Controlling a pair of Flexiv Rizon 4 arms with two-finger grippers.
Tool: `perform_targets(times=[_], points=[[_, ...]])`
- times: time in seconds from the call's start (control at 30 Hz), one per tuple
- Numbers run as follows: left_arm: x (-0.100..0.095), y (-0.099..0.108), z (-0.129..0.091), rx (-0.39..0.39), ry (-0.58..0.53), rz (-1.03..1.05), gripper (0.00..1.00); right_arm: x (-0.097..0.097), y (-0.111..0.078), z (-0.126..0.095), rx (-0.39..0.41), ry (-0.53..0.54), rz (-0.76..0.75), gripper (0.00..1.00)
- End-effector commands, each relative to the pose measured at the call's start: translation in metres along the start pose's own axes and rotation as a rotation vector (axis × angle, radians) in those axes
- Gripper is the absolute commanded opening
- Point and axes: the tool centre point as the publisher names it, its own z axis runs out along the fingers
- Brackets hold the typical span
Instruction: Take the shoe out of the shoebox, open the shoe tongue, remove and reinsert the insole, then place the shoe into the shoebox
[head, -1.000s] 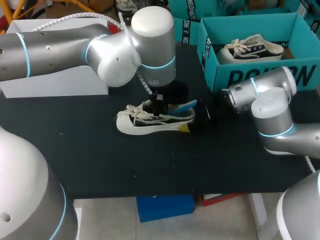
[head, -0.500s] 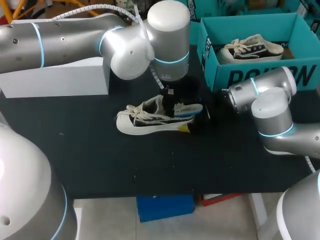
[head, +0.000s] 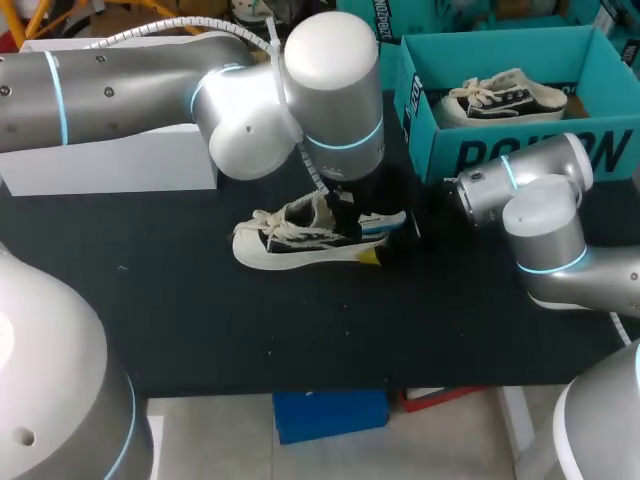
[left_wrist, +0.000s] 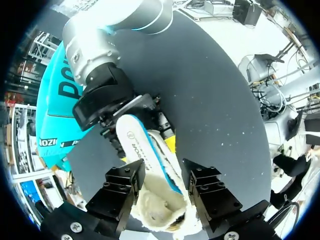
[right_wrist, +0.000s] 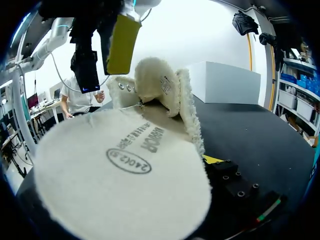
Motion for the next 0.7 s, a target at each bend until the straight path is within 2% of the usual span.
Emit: perform_targets(times=[0.03, 0.23, 0.7], points=[[0.009, -0.006, 0.015, -0.017, -0.05, -0.01, 0.45, -0.001, -0.003, 0.0, 0.001, 0.001, 0.001, 0.0], [0.006, -0.007, 0.024, -0.004, -0.054, -0.009, 0.42, -0.001, -0.003, 0.0, 0.001, 0.001, 0.001, 0.0], [-0.006, -0.007, 0.035, -0.035, -0.149, -0.098, 0.42, -0.001, -0.003, 0.0, 0.001, 0.001, 0.001, 0.0]])
